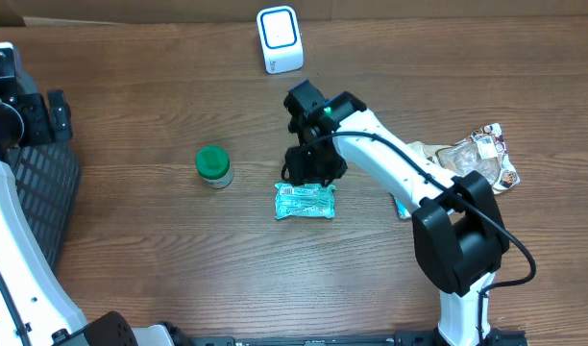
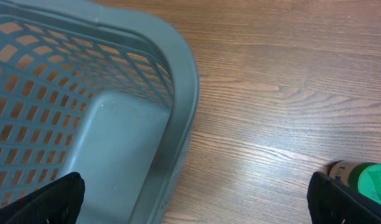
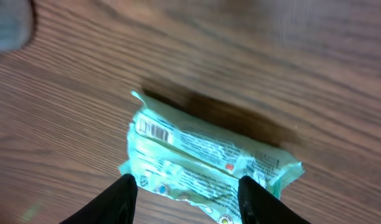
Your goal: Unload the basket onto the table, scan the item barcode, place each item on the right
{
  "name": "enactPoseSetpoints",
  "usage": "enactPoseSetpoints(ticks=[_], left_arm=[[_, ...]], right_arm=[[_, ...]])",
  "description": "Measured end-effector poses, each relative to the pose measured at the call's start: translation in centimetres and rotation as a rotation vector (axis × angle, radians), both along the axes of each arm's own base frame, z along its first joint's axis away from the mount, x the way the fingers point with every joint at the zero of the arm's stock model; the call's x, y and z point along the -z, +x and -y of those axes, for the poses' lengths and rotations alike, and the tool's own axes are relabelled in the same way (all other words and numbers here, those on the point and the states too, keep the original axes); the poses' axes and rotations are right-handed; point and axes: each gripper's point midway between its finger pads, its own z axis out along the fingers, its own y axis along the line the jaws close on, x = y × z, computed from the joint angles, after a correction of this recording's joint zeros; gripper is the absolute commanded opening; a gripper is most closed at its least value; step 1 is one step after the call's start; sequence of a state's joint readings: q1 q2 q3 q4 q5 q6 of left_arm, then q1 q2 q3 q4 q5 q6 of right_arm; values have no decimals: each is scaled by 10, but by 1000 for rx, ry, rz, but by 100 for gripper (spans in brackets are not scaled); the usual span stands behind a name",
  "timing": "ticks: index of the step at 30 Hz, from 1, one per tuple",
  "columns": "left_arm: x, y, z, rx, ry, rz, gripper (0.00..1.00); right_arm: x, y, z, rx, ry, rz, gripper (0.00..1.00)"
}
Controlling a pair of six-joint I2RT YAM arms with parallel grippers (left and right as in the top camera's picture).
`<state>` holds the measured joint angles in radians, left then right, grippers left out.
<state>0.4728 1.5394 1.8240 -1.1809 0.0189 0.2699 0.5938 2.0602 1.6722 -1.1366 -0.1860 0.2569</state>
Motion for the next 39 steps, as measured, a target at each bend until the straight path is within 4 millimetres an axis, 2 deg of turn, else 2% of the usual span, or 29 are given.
enactPoseSetpoints(ticks=[6,12,15,20,23,26,29,31,34,37,39], left_arm=[[0,0,0,0,0,0,99],[0,0,0,0,0,0,100],[0,0,0,0,0,0,100],[0,0,0,0,0,0,100],[0,0,0,0,0,0,100],[0,0,0,0,0,0,100],[0,0,0,0,0,0,100],[0,0,0,0,0,0,100],[0,0,0,0,0,0,100],[0,0,0,0,0,0,100],[0,0,0,0,0,0,100]], right_arm=[[-1,4,4,101,8,-26,44],[1,38,-14,239,86,88,42],[9,44,-19,282,107,108,42],[33,30,-27,288,79,66,42],[38,20,-34,265,70,54,43],[39,11,-36,229,53,41,49],[41,0,-21,208,3,-9,51],[39,0,-6,211,-18,-40,54],[31,11,26,238,-31,-61,57],[12,24,63,278,-22,-55,61],[1,28,76,288,0,-55,61]])
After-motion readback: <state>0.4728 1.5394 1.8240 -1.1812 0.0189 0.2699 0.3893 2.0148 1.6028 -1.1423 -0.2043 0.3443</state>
